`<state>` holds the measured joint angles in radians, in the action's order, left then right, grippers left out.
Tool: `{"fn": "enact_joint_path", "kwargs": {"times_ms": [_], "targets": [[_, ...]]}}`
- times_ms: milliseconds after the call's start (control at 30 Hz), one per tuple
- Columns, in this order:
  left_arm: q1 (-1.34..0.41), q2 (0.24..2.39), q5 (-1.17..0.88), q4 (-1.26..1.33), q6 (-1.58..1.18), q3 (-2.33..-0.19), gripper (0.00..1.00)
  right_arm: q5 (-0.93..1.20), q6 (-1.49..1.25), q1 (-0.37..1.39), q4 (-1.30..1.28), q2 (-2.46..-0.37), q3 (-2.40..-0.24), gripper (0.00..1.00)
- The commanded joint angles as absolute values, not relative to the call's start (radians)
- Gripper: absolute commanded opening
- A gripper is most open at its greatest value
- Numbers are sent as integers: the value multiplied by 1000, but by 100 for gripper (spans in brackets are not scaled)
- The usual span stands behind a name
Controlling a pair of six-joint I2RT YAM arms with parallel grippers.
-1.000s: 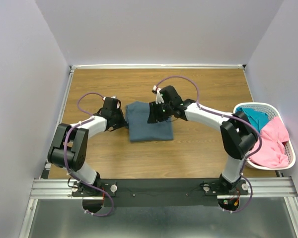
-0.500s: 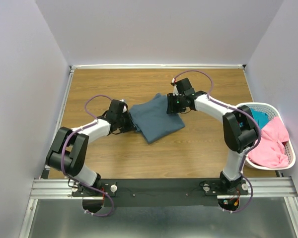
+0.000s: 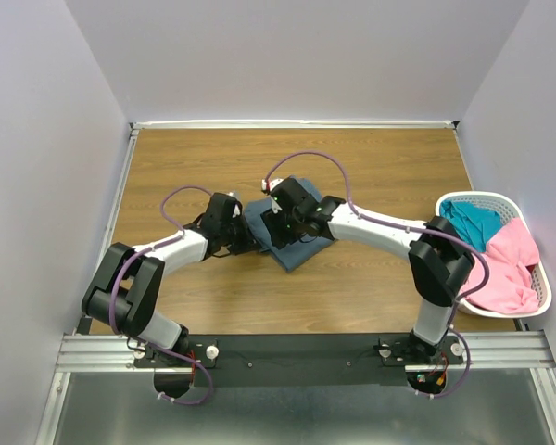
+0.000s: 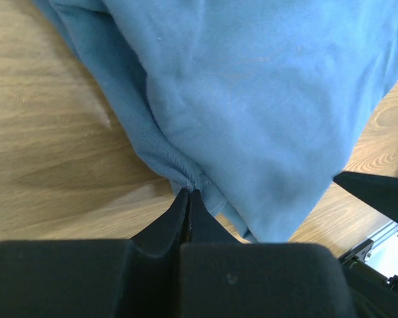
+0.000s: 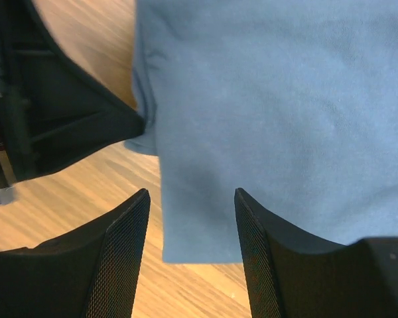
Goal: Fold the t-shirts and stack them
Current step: Fold the tshirt
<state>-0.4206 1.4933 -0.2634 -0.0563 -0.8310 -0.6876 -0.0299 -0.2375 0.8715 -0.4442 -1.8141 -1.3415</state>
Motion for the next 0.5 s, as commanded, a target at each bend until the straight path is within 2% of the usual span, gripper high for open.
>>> {"fn": "enact_joint_path", "kwargs": {"times_ms": [0, 200, 467], "targets": [[-430, 1473, -288, -28, -864, -667, 0, -136, -222, 900, -477, -1877, -1353, 62], [-429, 1479, -291, -15, -874, -647, 0, -132, -219, 928, -477, -1917, -1358, 56], [-430, 1496, -301, -5, -876, -641, 0, -144, -210, 956, -476, -1895, -1365, 56]]}}
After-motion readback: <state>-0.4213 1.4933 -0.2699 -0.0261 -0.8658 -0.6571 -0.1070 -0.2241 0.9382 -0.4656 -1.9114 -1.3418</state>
